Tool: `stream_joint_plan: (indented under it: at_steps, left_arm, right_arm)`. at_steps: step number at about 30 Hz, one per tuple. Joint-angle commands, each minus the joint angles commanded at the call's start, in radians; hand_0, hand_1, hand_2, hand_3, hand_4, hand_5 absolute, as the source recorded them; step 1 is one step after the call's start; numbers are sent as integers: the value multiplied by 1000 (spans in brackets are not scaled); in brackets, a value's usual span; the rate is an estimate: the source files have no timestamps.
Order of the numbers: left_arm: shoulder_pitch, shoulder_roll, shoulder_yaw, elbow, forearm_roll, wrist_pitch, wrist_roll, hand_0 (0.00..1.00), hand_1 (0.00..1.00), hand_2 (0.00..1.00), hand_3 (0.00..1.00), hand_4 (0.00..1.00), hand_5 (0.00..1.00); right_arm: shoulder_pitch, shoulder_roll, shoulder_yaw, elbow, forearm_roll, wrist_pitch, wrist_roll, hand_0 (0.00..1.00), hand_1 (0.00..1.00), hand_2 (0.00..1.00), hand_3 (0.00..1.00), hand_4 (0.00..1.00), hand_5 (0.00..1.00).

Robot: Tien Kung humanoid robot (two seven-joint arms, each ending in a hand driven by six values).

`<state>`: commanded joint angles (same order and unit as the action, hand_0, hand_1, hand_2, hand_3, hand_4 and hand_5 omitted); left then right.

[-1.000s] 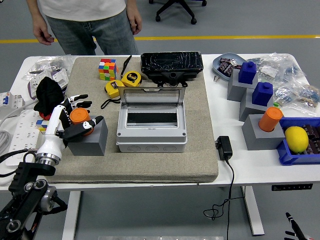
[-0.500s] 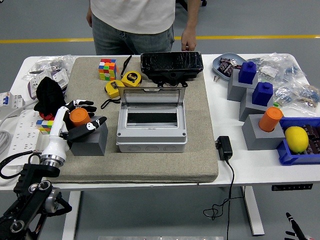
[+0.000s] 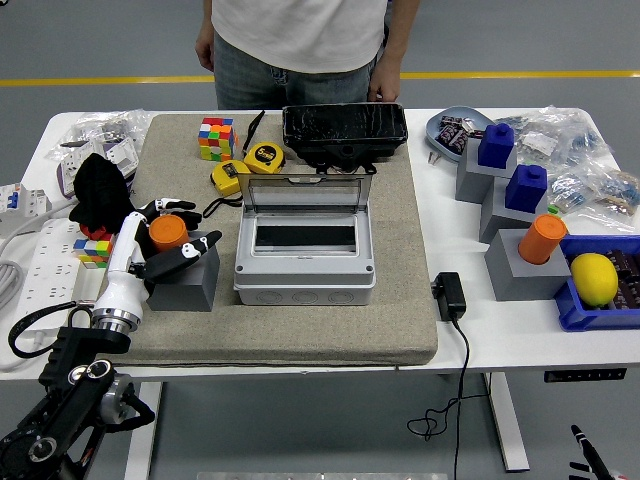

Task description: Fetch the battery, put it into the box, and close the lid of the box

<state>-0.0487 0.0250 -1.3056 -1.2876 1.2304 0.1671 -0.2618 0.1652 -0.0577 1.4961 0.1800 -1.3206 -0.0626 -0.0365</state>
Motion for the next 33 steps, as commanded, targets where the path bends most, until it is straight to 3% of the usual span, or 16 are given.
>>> stream_joint_plan:
  at_steps: [12,13,18,19,24,25,30,31,33]
  left_arm:
    - [-3,-2,11,-3,18,39,3,487,507,451,465,998,2]
    - [-3,-2,11,-3,21,42,4,431,486,418,454,998,2]
    - [-5,-2,13,-4,46,61,10,431,486,418,454,998,2]
    - [-5,-1,13,-5,51,64,11,229,394,321,332,998,2]
    - [-8,-2,14,-5,68,79,13,229,394,321,332,998,2]
    - [-8,-2,14,-6,71,83,13,119,251,229,200,998,2]
    - [-9,-2,15,-6,88,93,15,119,251,229,200,998,2]
    - [-9,-2,16,-6,89,93,16,96,158,165,134,998,2]
    - [-9,-2,17,-6,101,98,18,96,158,165,134,998,2]
  right_arm:
    - [0,0,1,0,-2,0,1,934,825,763,792,998,998]
    - [0,0,2,0,-3,0,1,934,825,763,792,998,998]
    - [1,-1,3,0,-4,0,1,934,825,763,792,998,998]
    - [1,-1,3,0,-4,0,1,933,826,763,792,998,998]
    - [1,-2,4,0,-5,-1,1,933,826,763,792,998,998]
    - [1,-2,5,0,-6,-1,1,933,826,763,792,998,998]
    - [0,-2,5,0,-6,-1,2,933,826,763,792,998,998]
    - [0,-2,4,0,-5,-1,2,933,826,763,792,998,998]
    - [0,-2,4,0,-5,-1,2,933,826,763,792,998,998]
